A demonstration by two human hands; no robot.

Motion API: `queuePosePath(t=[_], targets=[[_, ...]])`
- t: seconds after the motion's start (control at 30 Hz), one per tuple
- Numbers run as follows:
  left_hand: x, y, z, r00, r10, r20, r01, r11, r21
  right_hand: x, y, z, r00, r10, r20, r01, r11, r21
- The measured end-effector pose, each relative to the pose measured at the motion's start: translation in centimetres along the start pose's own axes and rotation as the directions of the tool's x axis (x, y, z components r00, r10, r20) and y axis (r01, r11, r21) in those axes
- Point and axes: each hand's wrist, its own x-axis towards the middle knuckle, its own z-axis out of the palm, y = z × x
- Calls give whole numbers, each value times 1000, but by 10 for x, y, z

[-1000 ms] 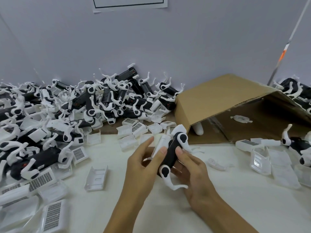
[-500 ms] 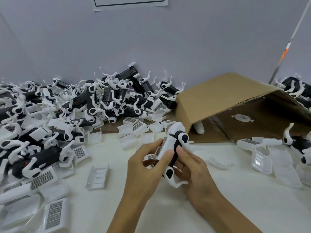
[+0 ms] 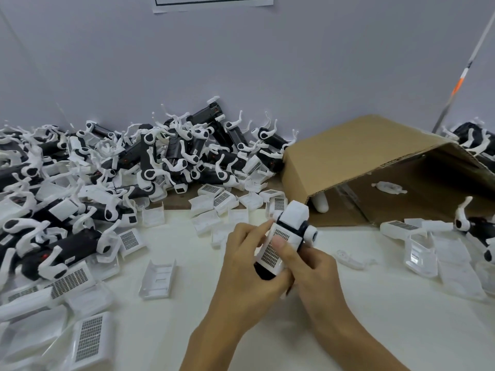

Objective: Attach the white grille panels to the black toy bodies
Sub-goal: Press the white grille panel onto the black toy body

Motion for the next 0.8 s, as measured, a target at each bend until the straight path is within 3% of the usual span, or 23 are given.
queuePosePath(t=[0.07, 0.17, 0.27, 0.47, 0.67, 0.73, 0.8], targets=[[1, 0, -5, 993, -97, 65, 105, 985, -134, 0, -2, -2, 1000, -18, 1, 18, 998, 56], [4, 0, -10, 957, -172, 232, 260, 865, -430, 1, -5, -2, 998, -47, 32, 44, 995, 92], [6, 2, -13, 934, -190, 301, 331, 776, -537, 1, -4, -2, 999, -33, 15, 31, 994, 106], [5, 6, -10, 965, -205, 162, 259, 828, -497, 1, -3, -1, 999, -54, 5, 54, 998, 42], [0, 13, 4, 977, -191, -91, 135, 893, -428, 3, -2, -3, 998, -9, 56, -2, 981, 195], [-1, 10, 2, 980, -86, -180, 31, 957, -289, 5, -4, -4, 998, -7, 66, -11, 965, 261], [-1, 6, 0, 973, 113, -199, -129, 989, -72, 8, -6, -7, 996, 6, 91, -39, 930, 366]])
